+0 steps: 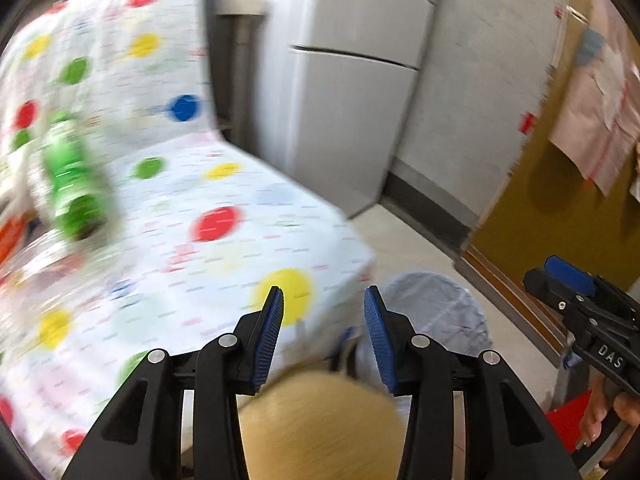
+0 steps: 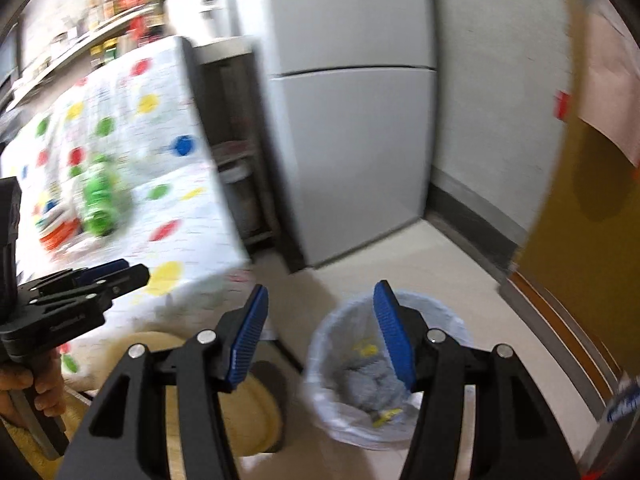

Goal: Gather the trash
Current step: 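Return both grippers to the chair toward the noodle cup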

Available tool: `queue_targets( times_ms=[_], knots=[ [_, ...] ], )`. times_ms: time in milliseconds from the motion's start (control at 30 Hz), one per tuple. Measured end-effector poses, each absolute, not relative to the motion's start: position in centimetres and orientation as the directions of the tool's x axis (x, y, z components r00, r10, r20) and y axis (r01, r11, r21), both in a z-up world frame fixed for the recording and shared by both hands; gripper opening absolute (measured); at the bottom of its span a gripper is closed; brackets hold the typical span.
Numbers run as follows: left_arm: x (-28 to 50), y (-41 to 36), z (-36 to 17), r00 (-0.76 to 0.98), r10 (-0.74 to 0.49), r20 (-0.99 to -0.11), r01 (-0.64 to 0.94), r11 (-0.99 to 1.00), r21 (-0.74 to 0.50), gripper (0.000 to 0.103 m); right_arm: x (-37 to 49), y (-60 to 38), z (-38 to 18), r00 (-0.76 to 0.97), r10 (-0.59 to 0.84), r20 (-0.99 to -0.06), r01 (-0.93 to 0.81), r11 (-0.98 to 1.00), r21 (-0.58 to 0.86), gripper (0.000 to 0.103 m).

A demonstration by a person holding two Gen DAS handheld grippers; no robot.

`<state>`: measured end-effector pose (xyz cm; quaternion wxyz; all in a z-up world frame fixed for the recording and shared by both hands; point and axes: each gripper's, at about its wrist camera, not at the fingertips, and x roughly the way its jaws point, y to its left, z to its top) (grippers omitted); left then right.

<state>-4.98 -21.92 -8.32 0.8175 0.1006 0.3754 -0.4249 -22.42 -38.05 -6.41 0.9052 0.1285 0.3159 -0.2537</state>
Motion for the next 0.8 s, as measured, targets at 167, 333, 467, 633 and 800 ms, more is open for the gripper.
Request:
queue_targets(
  times_ms=[167,333,467,633,800],
  knots=[
    [-2.2,-15.7,-6.9,0.452,-0.553,-0.700,0.674,0.725,-0.138,0.044,-17.6,-32.9,-4.3,0.749,-0.266,-0.606,0.371,0.927,0.052,0.055],
    [0.6,-8.3,-5.7,0.579,-0.433,-0.690,0.530,0.844,-0.084,0.044,-12.5,-28.8,-3.5,0.781,-0.165,-0.603,0.233,0.972,0.036,0.055],
    [2.9,-3.3,-5.3,0.625,-0.359,-0.693,0.420,0.903,-0.088,0.044,-8.7,-25.9,-3.2,0.785,-0.093,-0.612,0.139,0.990,0.028,0.055],
    [5.0,0.5,-5.3,0.650,-0.302,-0.697,0.328,0.939,-0.101,0.044,-4.6,-22.9,-3.4,0.776,-0.019,-0.631,0.050,0.998,0.031,0.055],
    [7.7,1.9,-4.7,0.665,-0.283,-0.692,0.308,0.947,-0.091,0.044,-1.4,-20.4,-3.0,0.778,0.013,-0.628,-0.014,1.000,0.003,0.055]
  ],
)
